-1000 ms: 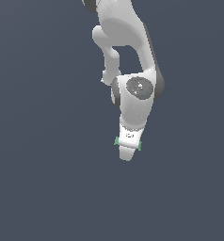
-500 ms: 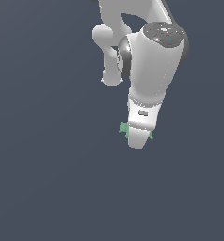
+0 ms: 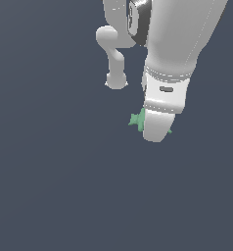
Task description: Pick up the object and move it to a goal position.
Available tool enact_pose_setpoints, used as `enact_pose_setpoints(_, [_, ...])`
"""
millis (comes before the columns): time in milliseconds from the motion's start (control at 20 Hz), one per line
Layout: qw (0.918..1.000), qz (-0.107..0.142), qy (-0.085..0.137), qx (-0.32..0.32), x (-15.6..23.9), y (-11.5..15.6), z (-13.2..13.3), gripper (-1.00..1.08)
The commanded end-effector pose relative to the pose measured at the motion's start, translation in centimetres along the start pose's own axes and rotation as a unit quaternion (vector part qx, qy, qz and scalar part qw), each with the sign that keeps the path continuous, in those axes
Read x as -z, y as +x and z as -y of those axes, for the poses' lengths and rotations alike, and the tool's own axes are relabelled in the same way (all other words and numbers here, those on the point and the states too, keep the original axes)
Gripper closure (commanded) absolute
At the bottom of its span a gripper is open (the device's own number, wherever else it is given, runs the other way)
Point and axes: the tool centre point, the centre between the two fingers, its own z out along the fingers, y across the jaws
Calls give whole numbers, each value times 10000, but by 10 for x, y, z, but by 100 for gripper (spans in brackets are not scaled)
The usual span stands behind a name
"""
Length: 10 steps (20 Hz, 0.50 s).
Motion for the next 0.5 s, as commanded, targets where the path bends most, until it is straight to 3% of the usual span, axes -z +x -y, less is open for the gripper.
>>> enact_pose_setpoints(0, [10000, 3, 7, -3, 11, 2, -1, 108])
enact_pose_setpoints(450, [10000, 6, 6, -7, 27, 4, -4, 108])
